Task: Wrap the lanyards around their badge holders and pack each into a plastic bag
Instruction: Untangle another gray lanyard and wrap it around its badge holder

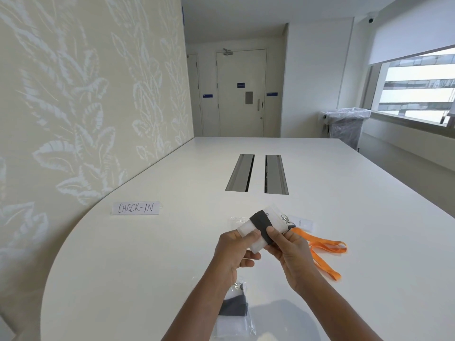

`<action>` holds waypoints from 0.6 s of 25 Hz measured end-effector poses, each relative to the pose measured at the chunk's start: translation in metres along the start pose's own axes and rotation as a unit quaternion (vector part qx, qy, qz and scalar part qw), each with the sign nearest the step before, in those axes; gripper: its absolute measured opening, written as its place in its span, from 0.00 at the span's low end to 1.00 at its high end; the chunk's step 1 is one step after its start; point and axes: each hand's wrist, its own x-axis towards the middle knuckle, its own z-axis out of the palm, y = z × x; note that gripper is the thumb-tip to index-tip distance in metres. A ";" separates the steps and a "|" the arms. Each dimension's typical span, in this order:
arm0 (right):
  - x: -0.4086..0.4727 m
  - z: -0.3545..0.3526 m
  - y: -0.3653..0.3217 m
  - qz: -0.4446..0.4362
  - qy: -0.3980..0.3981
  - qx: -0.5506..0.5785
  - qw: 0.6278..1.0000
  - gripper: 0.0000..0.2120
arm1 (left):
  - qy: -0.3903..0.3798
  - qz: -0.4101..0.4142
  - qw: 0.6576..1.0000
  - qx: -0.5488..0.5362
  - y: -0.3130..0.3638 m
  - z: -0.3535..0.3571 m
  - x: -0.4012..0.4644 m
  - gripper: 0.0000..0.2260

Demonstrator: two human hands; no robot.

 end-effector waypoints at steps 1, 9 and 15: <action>-0.001 -0.003 0.000 0.001 -0.002 -0.015 1.000 0.15 | 0.002 -0.001 1.000 0.009 -0.004 0.002 0.000 0.09; 0.001 -0.042 0.000 0.054 0.024 -0.194 0.979 0.17 | -0.013 -0.035 0.990 0.138 -0.029 0.016 0.005 0.13; 0.011 -0.080 0.000 0.132 -0.007 -0.255 0.958 0.22 | 0.011 -0.103 0.983 0.155 -0.053 0.038 0.016 0.11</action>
